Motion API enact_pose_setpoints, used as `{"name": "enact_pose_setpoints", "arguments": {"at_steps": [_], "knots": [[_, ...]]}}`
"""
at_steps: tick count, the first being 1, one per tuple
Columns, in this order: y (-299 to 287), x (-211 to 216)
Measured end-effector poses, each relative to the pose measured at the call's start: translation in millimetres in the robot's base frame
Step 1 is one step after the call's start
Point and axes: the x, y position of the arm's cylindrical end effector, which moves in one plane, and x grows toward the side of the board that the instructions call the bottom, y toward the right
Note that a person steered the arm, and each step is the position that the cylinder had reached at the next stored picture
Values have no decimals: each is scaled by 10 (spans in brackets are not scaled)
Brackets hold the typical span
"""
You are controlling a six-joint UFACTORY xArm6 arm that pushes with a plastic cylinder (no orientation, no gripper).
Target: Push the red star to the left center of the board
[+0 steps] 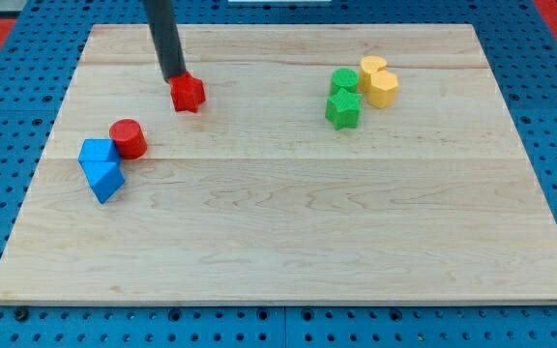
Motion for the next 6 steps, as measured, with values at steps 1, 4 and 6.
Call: {"name": "enact_pose_setpoints", "arguments": {"at_steps": [1, 4, 6], "knots": [[379, -274], [91, 180], [-567, 141]]}}
